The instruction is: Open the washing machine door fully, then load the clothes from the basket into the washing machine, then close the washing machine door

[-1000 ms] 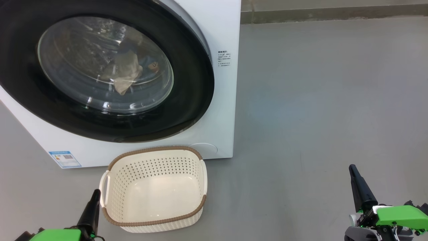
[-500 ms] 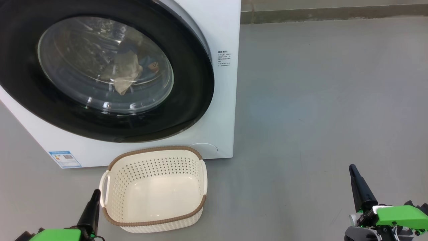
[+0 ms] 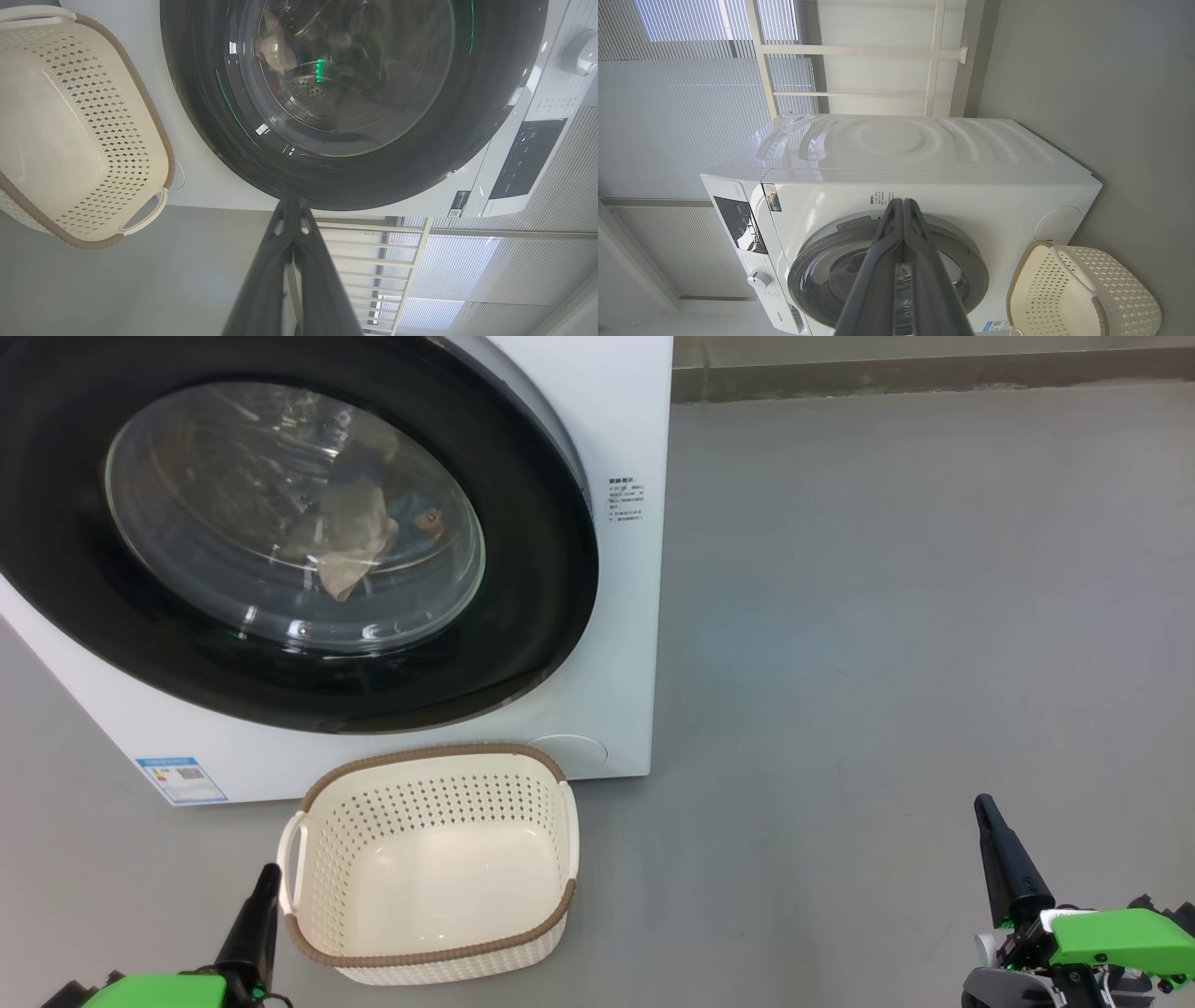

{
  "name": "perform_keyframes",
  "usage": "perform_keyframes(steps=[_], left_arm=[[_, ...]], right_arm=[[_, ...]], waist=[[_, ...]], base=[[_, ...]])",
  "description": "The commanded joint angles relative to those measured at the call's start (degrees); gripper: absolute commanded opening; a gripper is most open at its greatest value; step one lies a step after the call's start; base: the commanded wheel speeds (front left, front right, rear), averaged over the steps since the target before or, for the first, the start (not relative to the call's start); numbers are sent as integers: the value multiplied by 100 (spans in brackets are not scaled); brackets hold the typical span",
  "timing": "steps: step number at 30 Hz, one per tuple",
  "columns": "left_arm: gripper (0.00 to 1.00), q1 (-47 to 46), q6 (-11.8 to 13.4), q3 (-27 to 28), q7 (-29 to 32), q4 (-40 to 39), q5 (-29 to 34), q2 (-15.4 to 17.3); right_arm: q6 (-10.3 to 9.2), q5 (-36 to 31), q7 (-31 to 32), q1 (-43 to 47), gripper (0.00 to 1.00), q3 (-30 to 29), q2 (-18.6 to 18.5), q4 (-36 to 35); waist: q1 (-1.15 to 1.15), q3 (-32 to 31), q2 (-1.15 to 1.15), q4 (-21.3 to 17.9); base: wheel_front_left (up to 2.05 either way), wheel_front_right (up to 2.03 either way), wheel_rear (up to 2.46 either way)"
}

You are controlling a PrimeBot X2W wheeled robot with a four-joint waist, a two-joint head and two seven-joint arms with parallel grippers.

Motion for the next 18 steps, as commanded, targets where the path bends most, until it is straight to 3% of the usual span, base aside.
perform_keyframes(steps=[1, 18], left_arm=[[0, -240, -15, 196, 33, -168, -51, 75], [0, -240, -15, 195, 33, -168, -51, 75]], right_arm=[[9, 25, 43, -60, 0, 129, -18, -174], [9, 25, 43, -60, 0, 129, -18, -174]], waist=[[0, 0, 0, 0], [0, 0, 0, 0]], base=[[0, 0, 0], [0, 0, 0]])
